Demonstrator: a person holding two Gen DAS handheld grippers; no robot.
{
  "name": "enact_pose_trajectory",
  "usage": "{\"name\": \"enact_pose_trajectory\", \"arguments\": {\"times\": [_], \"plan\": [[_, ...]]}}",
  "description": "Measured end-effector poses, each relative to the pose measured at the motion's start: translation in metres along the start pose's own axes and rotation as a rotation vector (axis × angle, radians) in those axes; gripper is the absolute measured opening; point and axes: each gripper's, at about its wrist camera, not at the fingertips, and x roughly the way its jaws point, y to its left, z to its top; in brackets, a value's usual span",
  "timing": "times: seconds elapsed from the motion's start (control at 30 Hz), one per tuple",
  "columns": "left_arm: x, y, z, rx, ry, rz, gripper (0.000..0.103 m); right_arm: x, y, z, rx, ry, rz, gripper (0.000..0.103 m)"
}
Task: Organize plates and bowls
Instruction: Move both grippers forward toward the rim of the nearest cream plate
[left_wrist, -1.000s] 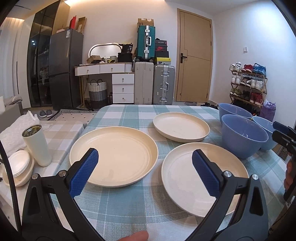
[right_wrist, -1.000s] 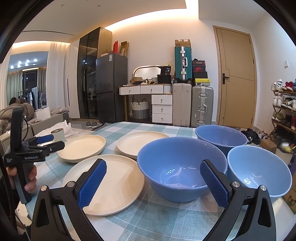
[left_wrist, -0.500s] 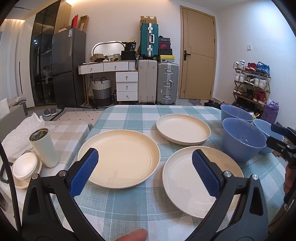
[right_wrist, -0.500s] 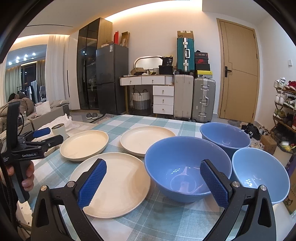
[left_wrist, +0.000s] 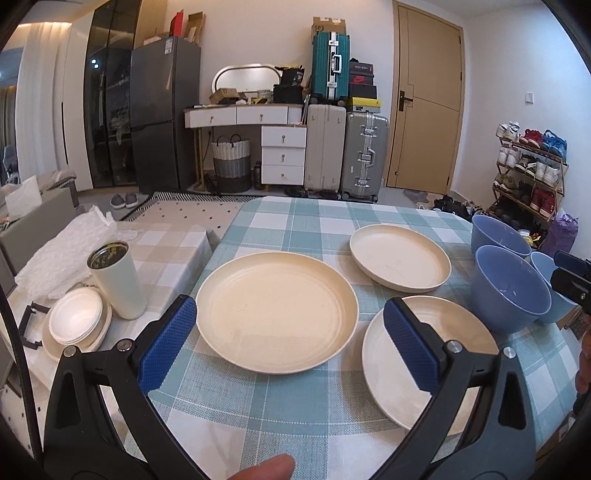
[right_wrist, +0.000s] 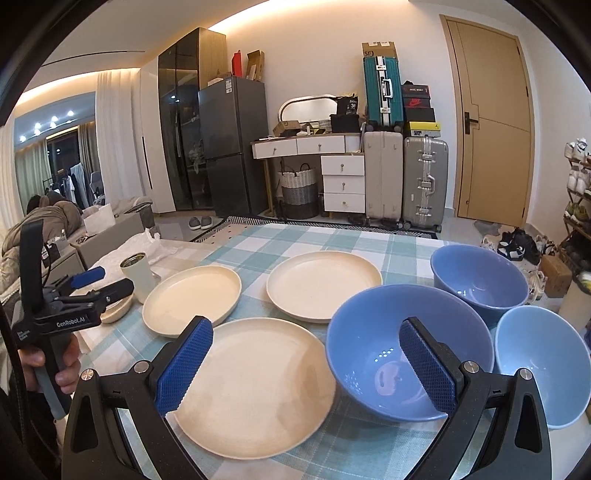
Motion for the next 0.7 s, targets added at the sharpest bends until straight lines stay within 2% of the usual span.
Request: {"name": "enact_pose_trajectory", "arguments": {"times": [0.17,0.5,0.7], "plan": [[0.007,0.006,0.005,0.003,0.029,0.044,0.101,0.004,0.010,0.016,0.000,0.011,0.033,0.103],[0.024,0.017,0.011,-0.032,0.070,0.050,0.101,0.019,0.028,0.042,-0.006,0.048,0.062,0.103],[0.033,0.034,0.020,-0.087,0.088,0.014,0.101,0.039,0.039,0.051,-0.019,0.084,0.071,0.103]]}}
